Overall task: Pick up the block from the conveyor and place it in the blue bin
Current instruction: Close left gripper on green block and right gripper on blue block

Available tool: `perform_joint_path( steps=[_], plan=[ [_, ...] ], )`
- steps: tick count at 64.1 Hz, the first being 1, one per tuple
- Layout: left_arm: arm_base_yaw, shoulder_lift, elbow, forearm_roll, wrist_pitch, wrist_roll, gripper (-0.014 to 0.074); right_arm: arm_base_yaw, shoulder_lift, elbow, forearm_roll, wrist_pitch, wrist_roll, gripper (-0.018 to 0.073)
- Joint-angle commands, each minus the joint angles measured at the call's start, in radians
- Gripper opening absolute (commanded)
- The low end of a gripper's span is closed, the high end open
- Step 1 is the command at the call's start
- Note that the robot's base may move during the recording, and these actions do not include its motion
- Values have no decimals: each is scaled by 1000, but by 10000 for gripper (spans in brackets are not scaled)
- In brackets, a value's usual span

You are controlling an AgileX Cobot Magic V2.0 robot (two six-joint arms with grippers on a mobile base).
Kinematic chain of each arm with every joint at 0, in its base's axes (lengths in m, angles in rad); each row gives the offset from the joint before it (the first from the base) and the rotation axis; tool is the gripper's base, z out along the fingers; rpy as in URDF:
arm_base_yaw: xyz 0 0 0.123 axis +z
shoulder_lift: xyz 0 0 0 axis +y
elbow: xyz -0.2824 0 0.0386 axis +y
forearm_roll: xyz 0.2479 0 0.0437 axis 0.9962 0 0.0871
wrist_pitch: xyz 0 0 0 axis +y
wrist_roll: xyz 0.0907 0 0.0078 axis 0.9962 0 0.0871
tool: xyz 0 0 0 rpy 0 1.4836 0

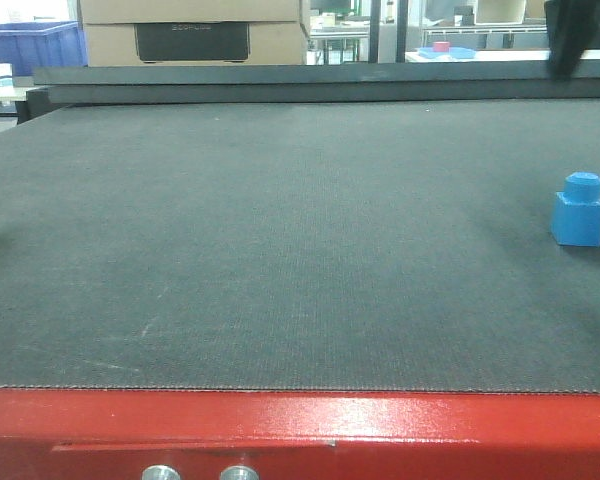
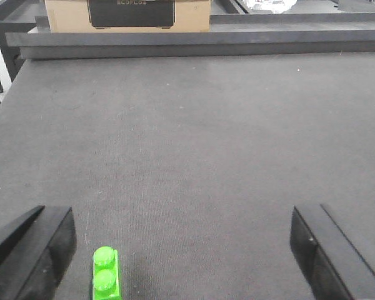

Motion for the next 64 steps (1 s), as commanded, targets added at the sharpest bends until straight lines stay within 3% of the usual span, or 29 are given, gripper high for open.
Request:
perform_joint_path(
  steps=[1,44,53,64],
  plan=[
    [-5,0,-10,3,7,-5,608,-11,75,-13,-12,-13,13,570],
    [-5,0,-10,3,13,-5,608,3,280,-13,-12,-127,15,560],
    [-5,0,-10,3,25,-5,608,3,279,-13,-12,-125,15,379],
    [-5,26,-14,3,46,-5,598,3,279,-13,-12,-106,15,0]
  ],
)
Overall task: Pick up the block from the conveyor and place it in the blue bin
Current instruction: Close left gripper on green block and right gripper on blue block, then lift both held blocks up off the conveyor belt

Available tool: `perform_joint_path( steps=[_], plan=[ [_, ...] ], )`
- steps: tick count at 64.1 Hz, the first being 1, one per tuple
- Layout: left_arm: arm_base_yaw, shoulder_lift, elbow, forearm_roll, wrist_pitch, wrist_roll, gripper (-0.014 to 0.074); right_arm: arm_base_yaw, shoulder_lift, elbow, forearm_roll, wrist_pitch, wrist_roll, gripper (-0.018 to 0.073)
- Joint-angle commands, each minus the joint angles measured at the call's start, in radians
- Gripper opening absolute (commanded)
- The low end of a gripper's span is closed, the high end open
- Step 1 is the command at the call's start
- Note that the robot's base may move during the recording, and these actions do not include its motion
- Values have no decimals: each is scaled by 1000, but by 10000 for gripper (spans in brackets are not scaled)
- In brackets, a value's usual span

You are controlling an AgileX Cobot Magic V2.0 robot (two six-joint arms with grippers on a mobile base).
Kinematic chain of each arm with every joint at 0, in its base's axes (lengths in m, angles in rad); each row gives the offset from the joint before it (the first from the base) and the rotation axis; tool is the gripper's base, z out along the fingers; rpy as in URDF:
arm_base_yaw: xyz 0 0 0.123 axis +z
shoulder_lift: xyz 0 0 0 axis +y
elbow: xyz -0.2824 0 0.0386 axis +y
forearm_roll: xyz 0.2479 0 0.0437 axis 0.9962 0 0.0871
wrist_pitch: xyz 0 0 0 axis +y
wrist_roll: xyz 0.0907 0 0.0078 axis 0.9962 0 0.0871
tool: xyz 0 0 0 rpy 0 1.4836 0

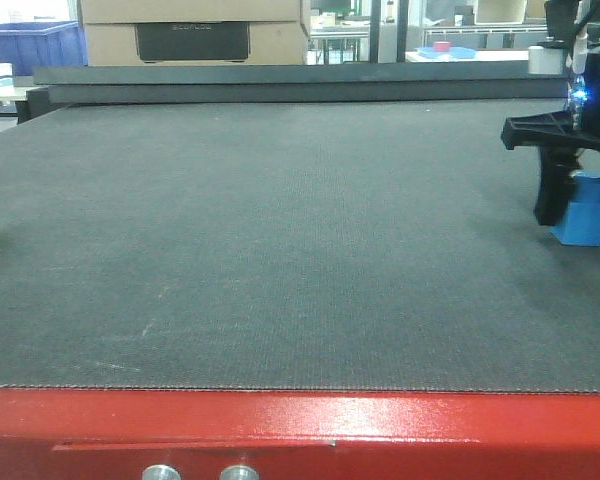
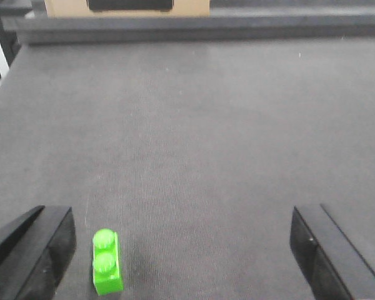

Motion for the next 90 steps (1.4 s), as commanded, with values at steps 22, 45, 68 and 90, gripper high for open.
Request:
perform_joint_path(
  steps=[22,45,68,90],
  plan=[
    [-2,271,-217,88,221,-5,549,4,-105,8,-9,52,1,-160],
    [162,650,-385,99,335,43,549,80,-388,164,-9,-17,-21,-160],
    [161,926,-403,115,284,77,549,128,-486,196,-9,-37,-22,-160],
    [161,1073,-406,118,199,77,549,128,-486,196,-9,-46,-22,-160]
  ],
)
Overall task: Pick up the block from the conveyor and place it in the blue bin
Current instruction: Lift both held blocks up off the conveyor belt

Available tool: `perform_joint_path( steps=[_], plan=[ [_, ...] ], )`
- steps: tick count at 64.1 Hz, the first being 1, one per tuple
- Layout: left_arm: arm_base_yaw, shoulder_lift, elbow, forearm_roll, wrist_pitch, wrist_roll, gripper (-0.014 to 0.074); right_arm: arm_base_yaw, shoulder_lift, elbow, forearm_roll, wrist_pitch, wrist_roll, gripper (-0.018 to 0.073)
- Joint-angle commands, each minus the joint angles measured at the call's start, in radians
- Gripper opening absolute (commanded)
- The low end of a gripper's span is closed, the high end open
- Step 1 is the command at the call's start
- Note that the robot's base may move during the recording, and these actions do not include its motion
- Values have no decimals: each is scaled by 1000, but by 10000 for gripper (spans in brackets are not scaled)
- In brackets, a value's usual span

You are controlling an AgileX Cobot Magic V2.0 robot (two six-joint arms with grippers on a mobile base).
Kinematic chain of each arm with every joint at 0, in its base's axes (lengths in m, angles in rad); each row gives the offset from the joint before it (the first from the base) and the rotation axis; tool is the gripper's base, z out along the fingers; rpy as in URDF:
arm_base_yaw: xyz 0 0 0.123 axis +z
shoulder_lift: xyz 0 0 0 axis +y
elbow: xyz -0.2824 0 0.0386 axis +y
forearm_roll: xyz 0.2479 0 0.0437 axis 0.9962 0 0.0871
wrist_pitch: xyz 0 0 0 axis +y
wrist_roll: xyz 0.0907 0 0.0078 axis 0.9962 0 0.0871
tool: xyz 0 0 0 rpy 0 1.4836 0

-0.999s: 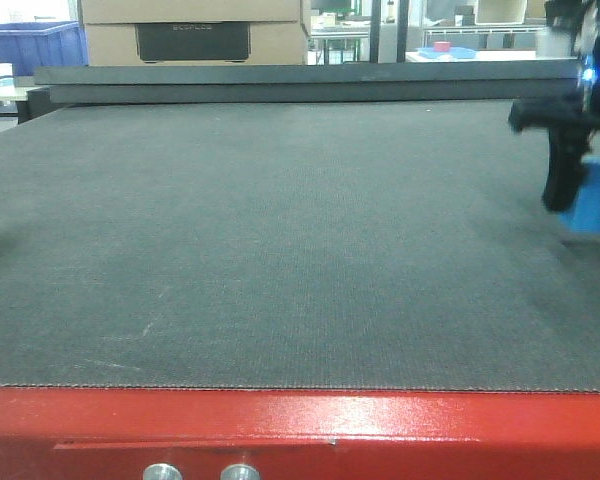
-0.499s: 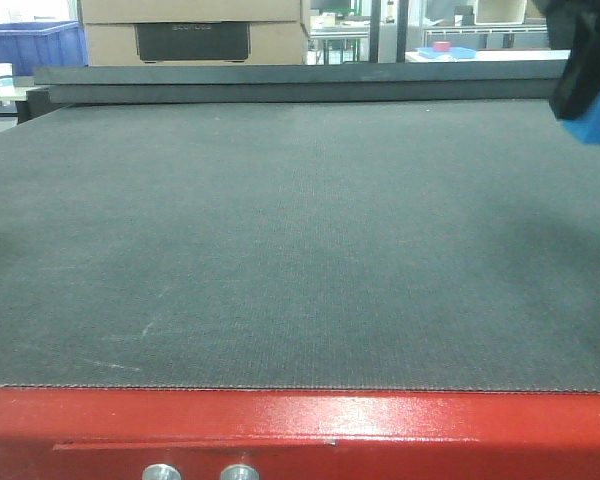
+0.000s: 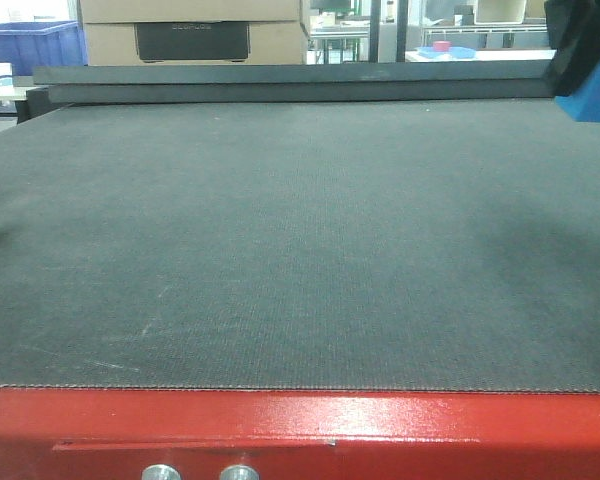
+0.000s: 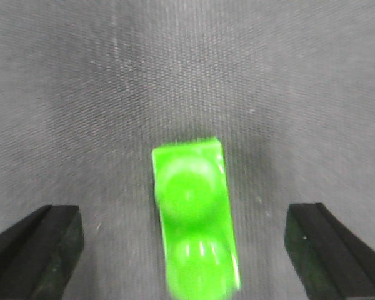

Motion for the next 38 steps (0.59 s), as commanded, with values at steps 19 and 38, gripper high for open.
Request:
perform_joint_path(
  steps=[19,38],
  plan=[
    [-2,60,-10,-2,-7,5,468,0,-11,5,-8,-28,-8,-160],
    [-2,54,-10,-24,9,5,-110,0,-11,5,-8,-51,-8,-160]
  ],
)
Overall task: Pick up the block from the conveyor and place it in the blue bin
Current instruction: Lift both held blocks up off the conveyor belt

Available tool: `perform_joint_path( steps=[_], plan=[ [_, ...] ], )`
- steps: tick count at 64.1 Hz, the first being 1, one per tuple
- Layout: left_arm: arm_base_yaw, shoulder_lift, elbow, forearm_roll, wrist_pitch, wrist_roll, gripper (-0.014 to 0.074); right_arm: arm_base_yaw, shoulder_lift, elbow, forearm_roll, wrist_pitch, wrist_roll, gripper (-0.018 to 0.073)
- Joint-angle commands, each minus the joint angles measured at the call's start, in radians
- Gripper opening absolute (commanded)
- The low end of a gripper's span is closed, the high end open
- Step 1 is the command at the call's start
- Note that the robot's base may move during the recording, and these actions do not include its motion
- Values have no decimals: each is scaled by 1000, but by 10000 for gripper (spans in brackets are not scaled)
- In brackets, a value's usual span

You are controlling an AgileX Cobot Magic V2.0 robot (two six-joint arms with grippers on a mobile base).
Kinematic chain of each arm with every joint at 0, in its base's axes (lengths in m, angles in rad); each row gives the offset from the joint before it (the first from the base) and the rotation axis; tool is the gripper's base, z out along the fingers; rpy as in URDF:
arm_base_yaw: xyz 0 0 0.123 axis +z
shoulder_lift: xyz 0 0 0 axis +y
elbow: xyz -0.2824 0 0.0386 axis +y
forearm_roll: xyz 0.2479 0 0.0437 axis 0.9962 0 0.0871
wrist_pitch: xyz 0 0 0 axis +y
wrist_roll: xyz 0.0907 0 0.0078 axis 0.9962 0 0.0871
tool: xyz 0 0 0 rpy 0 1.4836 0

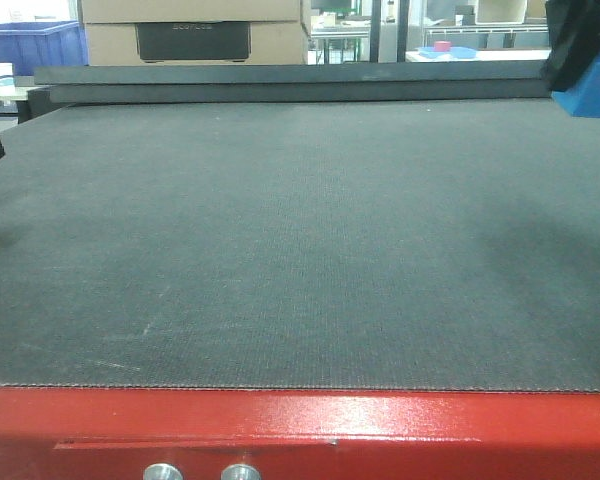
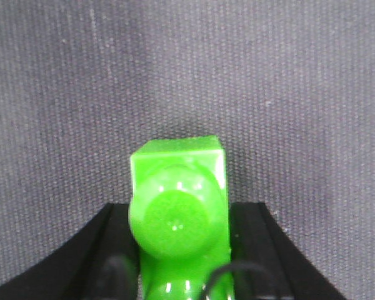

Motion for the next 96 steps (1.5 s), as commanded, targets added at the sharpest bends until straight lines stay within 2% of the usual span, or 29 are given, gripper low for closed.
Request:
perform_joint_path(
  steps=[1,12,22,31,39,52,63,86,96],
  plan=[
    [-2,-6,-7,-25,11,-1,-109,0,-11,5,-8,-30,-8,-160],
    [-8,-26,-10,-40,64,-1,-111,-13,-11,5,-8,-45,-8,-160],
    [-49,-123,-5,-40,77,-3,-111,-55,-11,27,-10,-60,-8,-160],
    [-98,-251,51,-50,5,-35,-111,-92,-13,89,-20,-79,-9,-160],
    [-129,-369,134,-60,-62,-35,-111,-97,-42,170,-73,-111,-11,-160],
    [-141,-553,278,-76,-114,-35,-111,-97,-199,333,-88,-215,-11,-160],
    [-141,-724,355,-76,-134,-35,-111,-97,-372,400,-100,-230,-11,-160],
    [-141,-1070,401,-76,-139,-35,-111,-97,-640,388,-100,-197,-22,-160],
    [-196,-1130,401,-54,-141,-35,-111,-70,-682,311,-100,-138,-38,-160]
  ],
)
